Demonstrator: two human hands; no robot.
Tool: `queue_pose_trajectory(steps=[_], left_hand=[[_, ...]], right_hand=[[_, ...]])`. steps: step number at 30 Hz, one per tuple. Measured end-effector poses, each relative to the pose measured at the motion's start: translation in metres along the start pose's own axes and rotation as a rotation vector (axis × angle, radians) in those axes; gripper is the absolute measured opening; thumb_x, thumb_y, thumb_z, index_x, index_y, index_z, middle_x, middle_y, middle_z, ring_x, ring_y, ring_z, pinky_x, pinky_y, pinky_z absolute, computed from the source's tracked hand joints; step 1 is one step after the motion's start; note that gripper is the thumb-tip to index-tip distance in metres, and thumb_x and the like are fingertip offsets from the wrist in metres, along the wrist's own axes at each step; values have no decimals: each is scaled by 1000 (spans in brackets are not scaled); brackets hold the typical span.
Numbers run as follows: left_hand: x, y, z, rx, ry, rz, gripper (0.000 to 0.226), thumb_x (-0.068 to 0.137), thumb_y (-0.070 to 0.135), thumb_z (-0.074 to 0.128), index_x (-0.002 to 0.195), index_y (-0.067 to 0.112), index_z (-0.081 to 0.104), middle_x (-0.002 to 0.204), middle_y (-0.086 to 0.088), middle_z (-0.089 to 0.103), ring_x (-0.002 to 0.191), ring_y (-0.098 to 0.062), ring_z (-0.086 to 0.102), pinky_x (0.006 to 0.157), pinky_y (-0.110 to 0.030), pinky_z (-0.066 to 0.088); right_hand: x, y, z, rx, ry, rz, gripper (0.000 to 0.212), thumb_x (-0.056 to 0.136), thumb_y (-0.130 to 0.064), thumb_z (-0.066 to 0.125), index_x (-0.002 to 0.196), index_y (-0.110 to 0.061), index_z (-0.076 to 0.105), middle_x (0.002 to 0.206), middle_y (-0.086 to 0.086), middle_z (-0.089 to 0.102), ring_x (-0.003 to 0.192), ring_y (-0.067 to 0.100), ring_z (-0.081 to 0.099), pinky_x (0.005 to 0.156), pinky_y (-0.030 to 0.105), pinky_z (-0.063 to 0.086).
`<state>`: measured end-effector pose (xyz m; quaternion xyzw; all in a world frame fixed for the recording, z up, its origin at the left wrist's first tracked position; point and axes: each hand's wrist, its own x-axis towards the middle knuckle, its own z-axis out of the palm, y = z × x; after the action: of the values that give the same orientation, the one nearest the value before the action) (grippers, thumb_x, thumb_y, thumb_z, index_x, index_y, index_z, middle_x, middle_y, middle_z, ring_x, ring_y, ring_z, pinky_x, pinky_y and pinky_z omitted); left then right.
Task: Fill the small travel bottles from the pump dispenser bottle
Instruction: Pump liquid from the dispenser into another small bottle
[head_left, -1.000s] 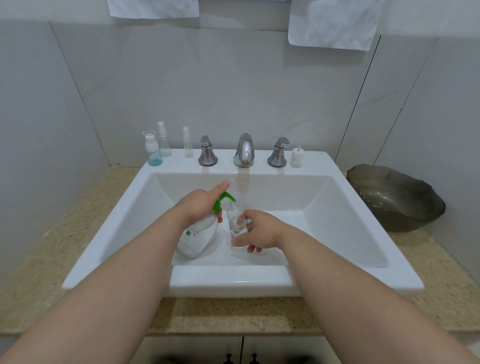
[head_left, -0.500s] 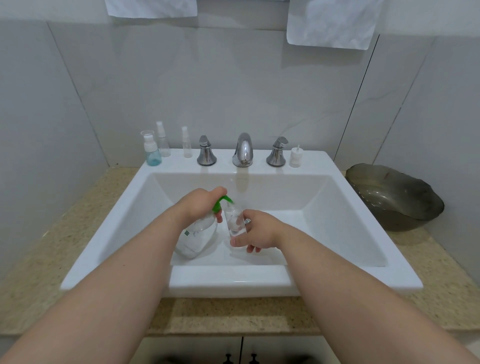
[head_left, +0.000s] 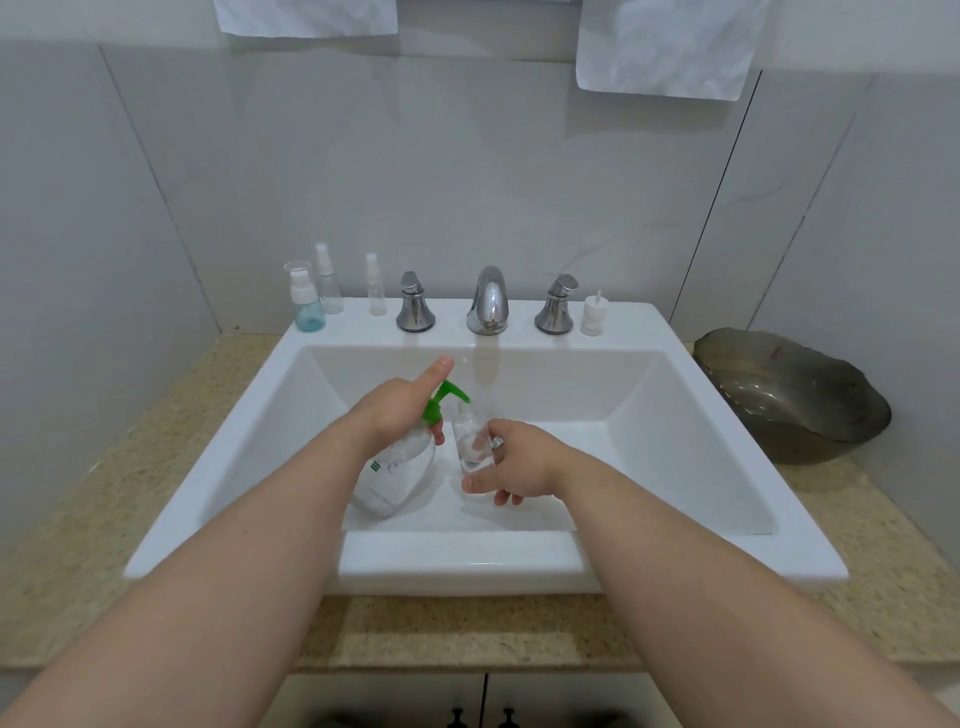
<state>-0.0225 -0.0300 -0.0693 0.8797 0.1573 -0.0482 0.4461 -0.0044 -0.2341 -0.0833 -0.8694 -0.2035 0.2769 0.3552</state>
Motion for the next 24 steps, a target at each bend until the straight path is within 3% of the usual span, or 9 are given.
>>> queue_pose_trajectory(steps=[3, 7, 11, 15, 19, 24], left_hand=[[1, 0, 0, -3, -2, -4, 98, 89, 89, 25, 64, 12, 80, 94, -4, 78, 96, -22, 62, 90, -38, 41], [0, 2, 2, -4, -9, -15, 82, 92, 78, 40, 58, 12, 75, 83, -7, 77, 65, -20, 48, 76, -36, 41], [0, 5, 2, 20, -3, -24, 77, 92, 71, 39, 51, 15, 72, 76, -15, 69, 50, -17, 36, 70, -35, 39], [0, 6, 2, 12, -4, -11, 75, 93, 66, 39, 49, 15, 71, 77, -18, 69, 47, -17, 34, 68, -34, 38], [0, 8, 3, 31, -13, -2, 69, 89, 61, 39, 54, 12, 74, 71, -10, 63, 49, -18, 33, 68, -36, 37], [-1, 7, 2, 44, -16, 14, 64, 81, 58, 37, 54, 13, 74, 79, -25, 68, 55, -22, 35, 67, -36, 37]], right_hand=[[0, 0, 0, -1, -3, 1, 48, 85, -26, 82, 122, -19, 52, 99, -5, 59, 69, 17, 70, 59, 25, 52], [0, 0, 0, 1, -7, -3, 48, 85, -26, 82, 123, -19, 53, 102, -3, 62, 69, 16, 70, 62, 27, 54], [1, 1, 0, 16, -6, -4, 50, 84, -26, 83, 123, -20, 53, 106, -1, 65, 68, 16, 70, 61, 27, 53], [2, 1, 0, 15, -5, -5, 50, 85, -25, 83, 124, -19, 53, 105, 0, 65, 67, 16, 70, 60, 27, 53], [2, 1, 1, 14, -6, -7, 49, 84, -25, 83, 123, -19, 53, 104, -1, 65, 67, 16, 70, 61, 27, 54], [3, 2, 1, -18, -7, -4, 53, 84, -26, 83, 126, -19, 53, 111, 1, 64, 67, 16, 70, 57, 25, 52]])
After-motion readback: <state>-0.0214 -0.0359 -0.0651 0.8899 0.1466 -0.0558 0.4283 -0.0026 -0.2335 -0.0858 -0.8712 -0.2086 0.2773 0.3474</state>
